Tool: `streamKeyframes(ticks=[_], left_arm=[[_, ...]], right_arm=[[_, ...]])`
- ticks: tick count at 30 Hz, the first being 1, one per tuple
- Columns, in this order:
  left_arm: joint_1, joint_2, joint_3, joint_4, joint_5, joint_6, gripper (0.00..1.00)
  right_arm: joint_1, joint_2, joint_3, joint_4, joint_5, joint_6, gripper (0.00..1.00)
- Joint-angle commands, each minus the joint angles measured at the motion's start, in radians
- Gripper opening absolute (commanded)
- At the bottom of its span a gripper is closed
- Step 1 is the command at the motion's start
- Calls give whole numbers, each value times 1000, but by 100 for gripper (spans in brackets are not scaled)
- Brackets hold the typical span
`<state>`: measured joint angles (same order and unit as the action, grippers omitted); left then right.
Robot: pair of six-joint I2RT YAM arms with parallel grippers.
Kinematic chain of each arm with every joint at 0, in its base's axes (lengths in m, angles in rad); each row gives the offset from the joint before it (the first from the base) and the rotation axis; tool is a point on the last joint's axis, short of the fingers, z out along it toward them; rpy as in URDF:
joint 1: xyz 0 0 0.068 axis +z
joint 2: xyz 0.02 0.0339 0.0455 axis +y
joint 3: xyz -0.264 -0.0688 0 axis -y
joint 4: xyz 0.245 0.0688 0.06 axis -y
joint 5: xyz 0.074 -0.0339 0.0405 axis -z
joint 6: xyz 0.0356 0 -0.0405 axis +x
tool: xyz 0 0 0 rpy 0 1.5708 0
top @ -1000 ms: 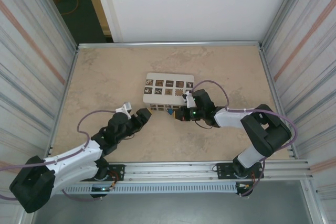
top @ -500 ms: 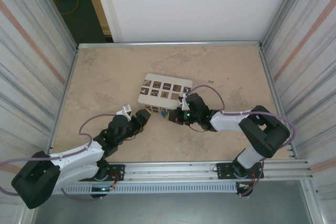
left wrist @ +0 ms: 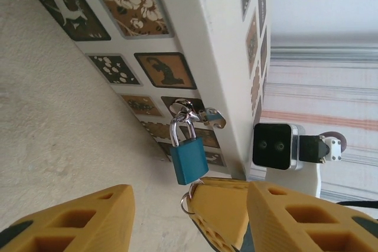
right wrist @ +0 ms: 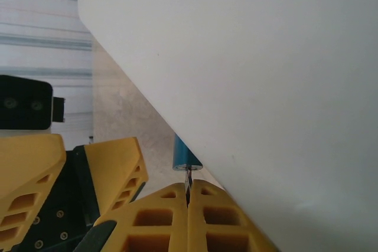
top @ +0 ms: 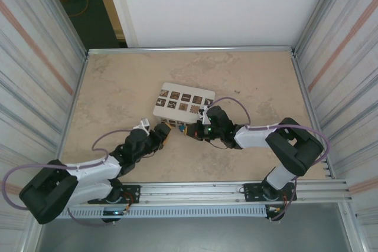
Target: Unlock the padlock with the key
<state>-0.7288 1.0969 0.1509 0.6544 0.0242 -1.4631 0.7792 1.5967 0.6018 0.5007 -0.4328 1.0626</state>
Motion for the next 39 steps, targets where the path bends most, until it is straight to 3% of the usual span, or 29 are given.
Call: streamKeyframes(ticks=[1, 15, 22, 29, 39], left_arm=[[-6, 42, 1, 83, 13, -25, 53], [-3, 408, 35, 471, 65, -127, 49], [-3, 623, 41, 747, 68, -196, 47], [-13, 686, 81, 763, 78, -215, 44], [-12, 681, 57, 763, 47, -224, 29]], right_arm=[[10, 11, 9, 35, -13, 22, 0], [9, 18, 21, 11, -31, 6, 0], [11, 24, 26, 9, -41, 4, 0], [11, 28, 30, 10, -45, 7, 0], [10, 34, 35, 8, -46, 8, 0]])
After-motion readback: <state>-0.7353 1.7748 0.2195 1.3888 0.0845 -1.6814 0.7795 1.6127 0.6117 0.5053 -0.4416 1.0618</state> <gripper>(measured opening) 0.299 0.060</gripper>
